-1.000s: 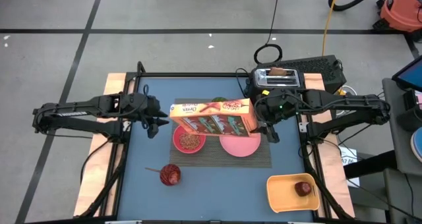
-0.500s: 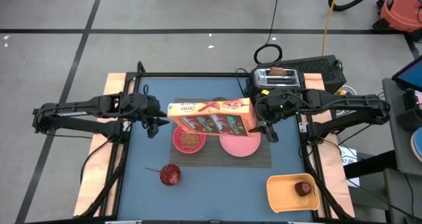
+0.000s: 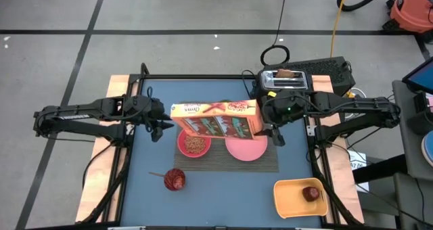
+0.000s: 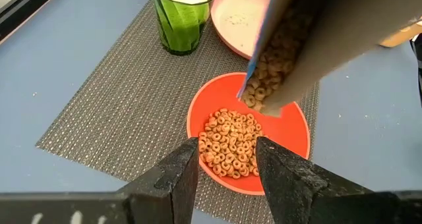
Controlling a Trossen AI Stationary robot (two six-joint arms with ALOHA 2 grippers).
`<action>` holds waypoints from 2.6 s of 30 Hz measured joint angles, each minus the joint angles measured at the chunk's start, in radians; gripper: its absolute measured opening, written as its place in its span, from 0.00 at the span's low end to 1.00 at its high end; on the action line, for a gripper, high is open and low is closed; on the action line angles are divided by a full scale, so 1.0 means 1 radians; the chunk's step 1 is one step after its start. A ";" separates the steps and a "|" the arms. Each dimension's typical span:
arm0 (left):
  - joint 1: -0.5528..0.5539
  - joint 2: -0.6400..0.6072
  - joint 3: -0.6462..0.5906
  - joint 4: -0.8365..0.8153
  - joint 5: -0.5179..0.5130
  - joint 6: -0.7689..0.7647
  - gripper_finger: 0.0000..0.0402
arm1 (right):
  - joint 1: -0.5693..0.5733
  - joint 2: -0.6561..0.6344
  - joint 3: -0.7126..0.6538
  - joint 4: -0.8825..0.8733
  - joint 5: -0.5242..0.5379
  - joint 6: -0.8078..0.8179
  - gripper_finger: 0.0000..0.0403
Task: Arrange a breakfast setting
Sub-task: Pour the cereal into the red bowl
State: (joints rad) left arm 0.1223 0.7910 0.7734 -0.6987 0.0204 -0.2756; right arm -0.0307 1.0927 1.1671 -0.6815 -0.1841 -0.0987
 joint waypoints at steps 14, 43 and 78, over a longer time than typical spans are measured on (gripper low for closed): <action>0.000 0.000 0.000 0.001 -0.001 0.000 0.39 | 0.000 -0.006 -0.066 0.028 0.000 0.019 0.52; 0.001 0.001 0.000 0.016 0.000 -0.011 0.39 | 0.000 -0.040 -0.072 0.072 -0.001 0.055 0.52; 0.001 0.001 0.000 0.014 0.000 0.004 0.39 | 0.000 -0.047 -0.071 0.049 -0.003 0.083 0.52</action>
State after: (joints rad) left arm 0.1230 0.7918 0.7734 -0.6846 0.0201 -0.2714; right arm -0.0307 1.0462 1.0966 -0.6329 -0.1870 -0.0153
